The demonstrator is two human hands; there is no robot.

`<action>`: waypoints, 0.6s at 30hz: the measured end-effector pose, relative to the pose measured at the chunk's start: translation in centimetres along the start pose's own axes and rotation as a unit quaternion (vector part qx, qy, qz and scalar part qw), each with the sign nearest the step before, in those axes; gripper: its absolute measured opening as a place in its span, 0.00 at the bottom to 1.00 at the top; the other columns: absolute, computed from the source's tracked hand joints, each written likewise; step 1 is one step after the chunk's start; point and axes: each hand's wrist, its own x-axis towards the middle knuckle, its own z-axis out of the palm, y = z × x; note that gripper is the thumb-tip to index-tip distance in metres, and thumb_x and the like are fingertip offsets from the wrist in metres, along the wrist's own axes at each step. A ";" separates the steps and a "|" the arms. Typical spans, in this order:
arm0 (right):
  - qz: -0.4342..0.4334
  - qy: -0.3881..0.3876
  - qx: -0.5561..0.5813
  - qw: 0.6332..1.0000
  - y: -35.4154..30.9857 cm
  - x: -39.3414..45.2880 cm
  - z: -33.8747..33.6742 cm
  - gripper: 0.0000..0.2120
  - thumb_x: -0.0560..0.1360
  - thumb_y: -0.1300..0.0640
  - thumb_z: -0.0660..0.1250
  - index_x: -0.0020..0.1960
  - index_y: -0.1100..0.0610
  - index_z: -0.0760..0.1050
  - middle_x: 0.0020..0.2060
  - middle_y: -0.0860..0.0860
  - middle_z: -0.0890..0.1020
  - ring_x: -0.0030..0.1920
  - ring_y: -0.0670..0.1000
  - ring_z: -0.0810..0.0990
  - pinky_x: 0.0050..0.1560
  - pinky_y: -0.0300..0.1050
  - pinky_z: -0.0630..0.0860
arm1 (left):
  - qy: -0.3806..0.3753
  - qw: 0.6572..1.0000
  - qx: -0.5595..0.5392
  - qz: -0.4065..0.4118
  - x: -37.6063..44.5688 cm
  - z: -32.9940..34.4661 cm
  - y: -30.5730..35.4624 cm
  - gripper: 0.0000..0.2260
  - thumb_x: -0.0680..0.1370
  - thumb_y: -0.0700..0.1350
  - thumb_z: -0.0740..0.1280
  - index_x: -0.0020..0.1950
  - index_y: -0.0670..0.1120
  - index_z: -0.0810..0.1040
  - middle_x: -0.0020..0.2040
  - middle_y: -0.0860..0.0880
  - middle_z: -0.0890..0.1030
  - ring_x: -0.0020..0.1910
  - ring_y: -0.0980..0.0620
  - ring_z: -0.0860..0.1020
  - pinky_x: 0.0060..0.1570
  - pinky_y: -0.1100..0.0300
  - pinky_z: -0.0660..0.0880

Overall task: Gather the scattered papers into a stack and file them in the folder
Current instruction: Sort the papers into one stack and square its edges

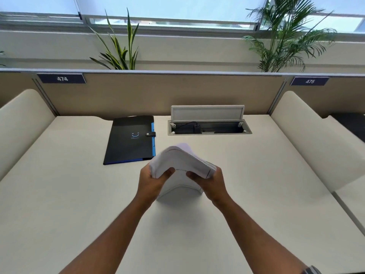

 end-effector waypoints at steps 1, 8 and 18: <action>-0.005 0.014 0.004 1.000 0.0 0.1 -0.1 0.18 0.66 0.56 0.83 0.54 0.55 0.84 0.48 0.55 0.87 0.49 0.57 0.86 0.49 0.57 0.85 | 0.007 1.000 -0.005 -0.002 0.1 0.0 -0.1 0.20 0.65 0.57 0.76 0.54 0.61 0.76 0.50 0.56 0.82 0.51 0.53 0.80 0.42 0.61 0.82; -0.008 0.026 0.046 0.999 -0.9 1.0 -0.2 0.16 0.66 0.56 0.83 0.52 0.48 0.84 0.48 0.52 0.88 0.49 0.53 0.87 0.48 0.50 0.85 | 0.016 1.000 -0.009 -0.002 0.2 -0.1 -0.3 0.17 0.65 0.55 0.76 0.52 0.59 0.78 0.49 0.55 0.83 0.50 0.51 0.82 0.39 0.64 0.81; 0.023 -0.007 0.045 0.999 -0.2 0.3 0.2 0.11 0.69 0.58 0.82 0.49 0.48 0.86 0.45 0.51 0.88 0.47 0.52 0.86 0.46 0.48 0.84 | 0.010 1.000 0.007 -0.024 0.4 0.5 -0.5 0.21 0.67 0.55 0.76 0.58 0.57 0.76 0.52 0.52 0.82 0.53 0.50 0.80 0.44 0.59 0.82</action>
